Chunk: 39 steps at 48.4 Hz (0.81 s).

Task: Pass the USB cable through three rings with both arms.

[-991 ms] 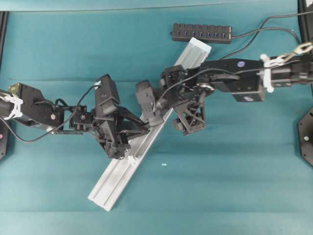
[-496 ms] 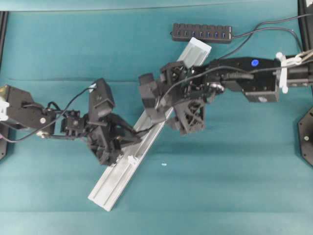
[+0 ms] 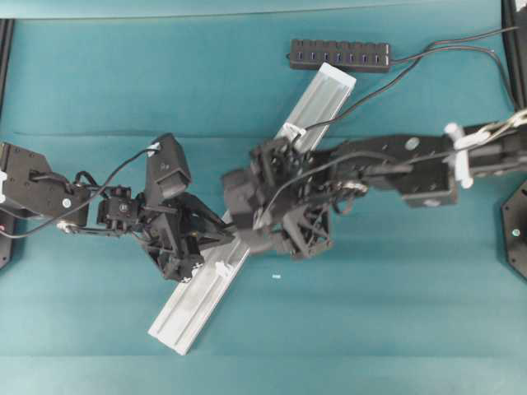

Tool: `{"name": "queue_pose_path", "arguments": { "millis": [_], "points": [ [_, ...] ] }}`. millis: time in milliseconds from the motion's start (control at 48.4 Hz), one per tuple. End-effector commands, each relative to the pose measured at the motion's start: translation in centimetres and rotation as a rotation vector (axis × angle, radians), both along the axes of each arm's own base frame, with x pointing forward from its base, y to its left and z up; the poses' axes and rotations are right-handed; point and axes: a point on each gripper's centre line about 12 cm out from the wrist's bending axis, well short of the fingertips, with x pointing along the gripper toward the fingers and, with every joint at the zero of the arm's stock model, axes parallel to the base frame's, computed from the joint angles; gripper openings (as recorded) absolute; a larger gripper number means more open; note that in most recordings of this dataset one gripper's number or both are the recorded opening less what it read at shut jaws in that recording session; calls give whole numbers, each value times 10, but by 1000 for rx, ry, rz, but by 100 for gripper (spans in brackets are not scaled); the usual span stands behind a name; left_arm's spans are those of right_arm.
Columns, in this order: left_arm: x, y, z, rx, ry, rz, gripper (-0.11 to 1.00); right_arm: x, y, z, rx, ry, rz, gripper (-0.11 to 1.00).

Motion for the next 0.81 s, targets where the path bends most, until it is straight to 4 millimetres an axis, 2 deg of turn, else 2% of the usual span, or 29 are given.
{"name": "queue_pose_path", "arguments": {
  "millis": [0, 103, 268, 330, 785],
  "points": [
    [5, -1, 11, 3, -37, -6, 11, 7, 2, 2, -7, -18, 5, 80],
    [5, -1, 10, 3, -35, -6, 11, 11, 1, 5, -20, -20, 10, 67],
    [4, -1, 10, 3, -32, -6, 11, 15, -2, 7, -26, -22, 12, 19],
    [4, 0, 9, 4, -32, -5, 11, 16, -2, 7, -27, -17, 13, 9],
    [3, 0, 14, 1, -45, -2, 12, 17, -13, 6, -119, 56, 77, 8]
  ]
}}
